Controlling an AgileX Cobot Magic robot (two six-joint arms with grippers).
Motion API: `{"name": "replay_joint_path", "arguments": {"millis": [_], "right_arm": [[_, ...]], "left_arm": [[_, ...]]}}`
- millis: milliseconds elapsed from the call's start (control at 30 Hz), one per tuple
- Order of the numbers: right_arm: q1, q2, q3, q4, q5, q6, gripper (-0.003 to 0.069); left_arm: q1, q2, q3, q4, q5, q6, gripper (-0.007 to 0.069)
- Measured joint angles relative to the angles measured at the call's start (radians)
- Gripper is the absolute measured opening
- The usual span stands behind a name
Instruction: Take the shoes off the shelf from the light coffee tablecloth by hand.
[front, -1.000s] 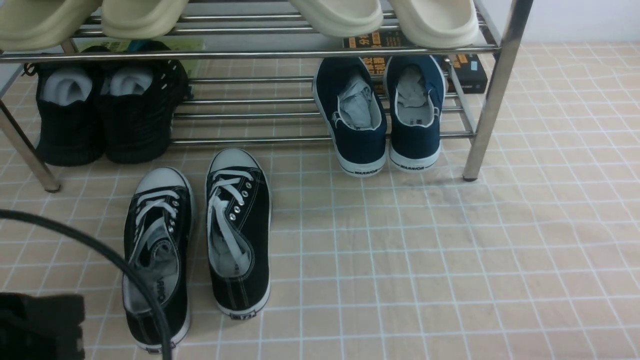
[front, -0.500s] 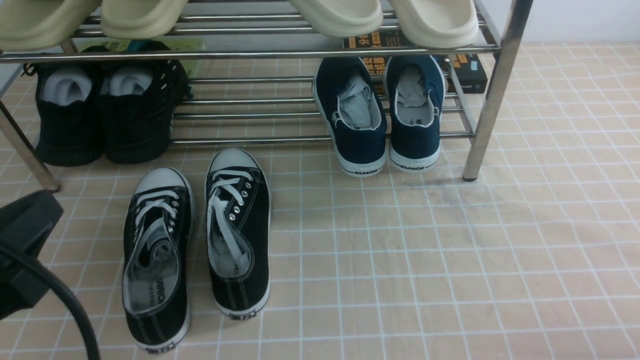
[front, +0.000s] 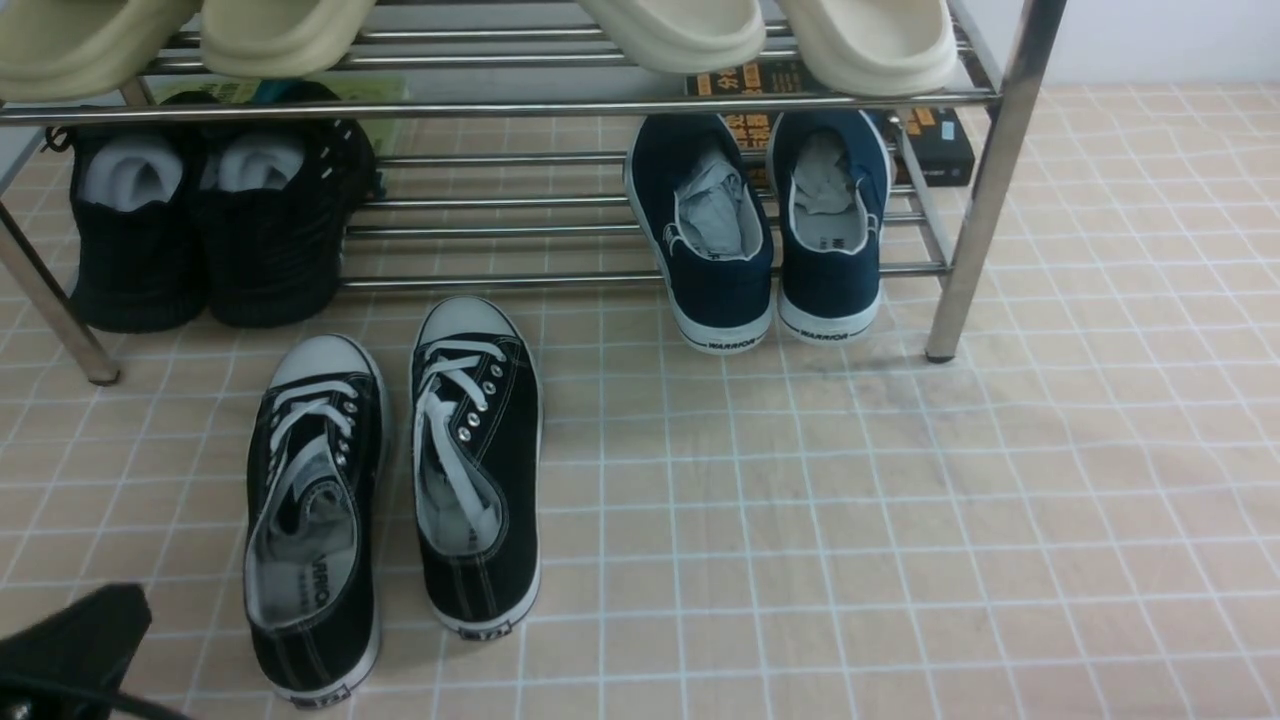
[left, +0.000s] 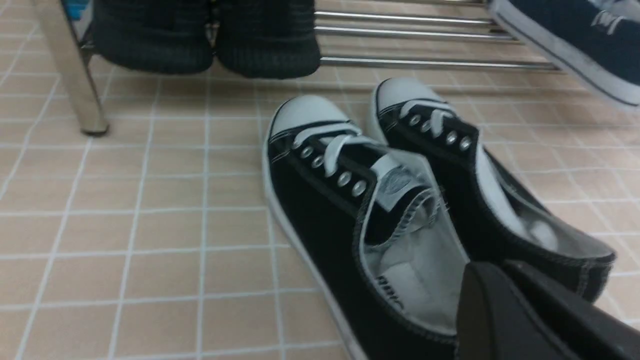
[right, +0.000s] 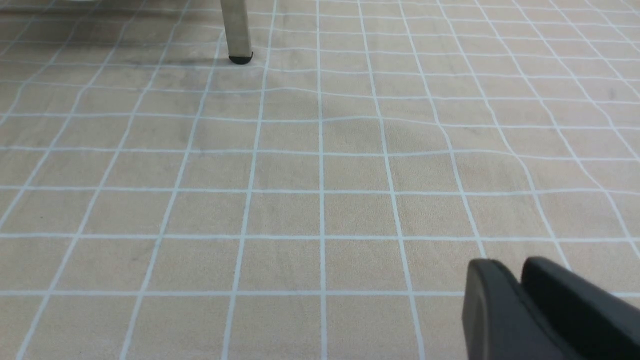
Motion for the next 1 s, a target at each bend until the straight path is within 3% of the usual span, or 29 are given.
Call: {"name": "replay_joint_path", "arguments": {"millis": [133,367,1000], "right_arm": [[0.000,0.000,0.000,0.000,0.000,0.000,0.0111],[0.000,-0.001,0.000,0.000,0.000,-0.001,0.0119],[0.000,-0.001,0.000,0.000,0.000,-0.001,0.0144]], "left_arm": [[0.058,-0.148,0.104,0.083,0.009,-0.051,0.0043],[0.144,-0.254,0.141,0.105,0.130,-0.057,0.0051],[0.150,-0.255,0.137,0.113,0.165,-0.061,0.0054]]}}
